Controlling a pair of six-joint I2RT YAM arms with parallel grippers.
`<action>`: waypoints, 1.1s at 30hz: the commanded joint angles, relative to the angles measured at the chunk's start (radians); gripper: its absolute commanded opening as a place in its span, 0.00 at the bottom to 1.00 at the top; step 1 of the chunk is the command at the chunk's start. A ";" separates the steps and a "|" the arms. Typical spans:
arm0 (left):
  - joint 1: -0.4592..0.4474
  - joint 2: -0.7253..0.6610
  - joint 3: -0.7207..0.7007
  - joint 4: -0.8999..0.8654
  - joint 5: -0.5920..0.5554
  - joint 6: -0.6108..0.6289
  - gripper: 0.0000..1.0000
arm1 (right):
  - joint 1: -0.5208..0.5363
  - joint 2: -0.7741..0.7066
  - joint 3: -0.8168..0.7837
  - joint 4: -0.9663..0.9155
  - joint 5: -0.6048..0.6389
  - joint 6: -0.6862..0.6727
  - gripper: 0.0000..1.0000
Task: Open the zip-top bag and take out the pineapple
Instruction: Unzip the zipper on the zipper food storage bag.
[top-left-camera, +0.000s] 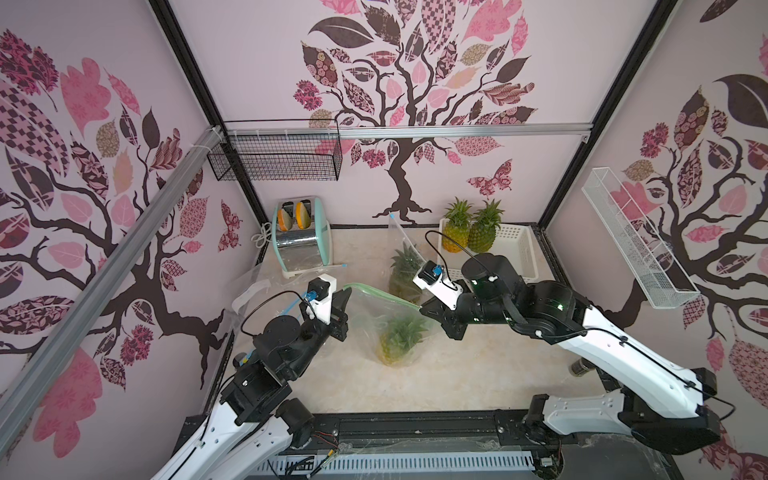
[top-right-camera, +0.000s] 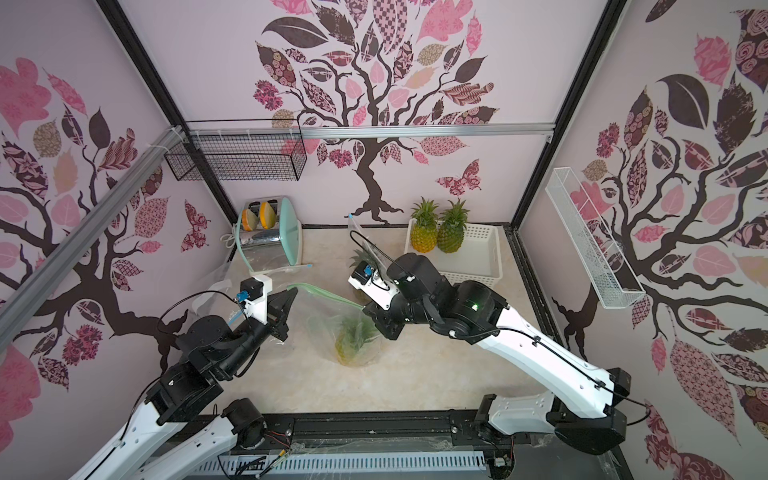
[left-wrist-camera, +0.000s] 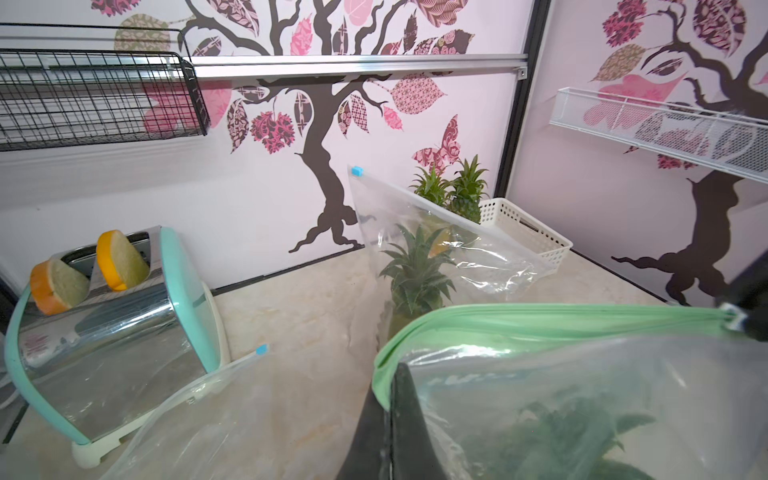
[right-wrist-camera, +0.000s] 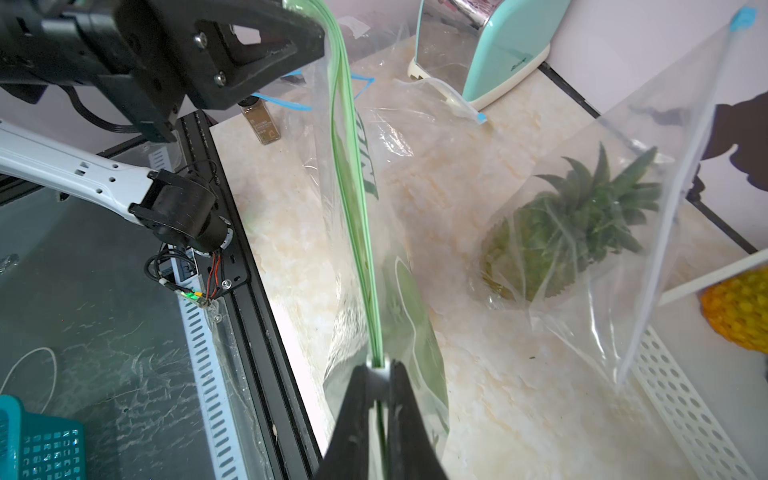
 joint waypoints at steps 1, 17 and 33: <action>0.031 0.041 0.010 0.154 -0.141 0.039 0.00 | -0.011 -0.051 0.031 -0.117 0.075 0.021 0.01; 0.342 0.301 0.062 0.353 0.304 -0.107 0.00 | -0.011 -0.184 -0.090 -0.151 0.075 0.103 0.02; 0.342 0.296 0.050 0.339 0.431 -0.115 0.00 | -0.011 -0.158 -0.148 -0.051 0.058 0.082 0.02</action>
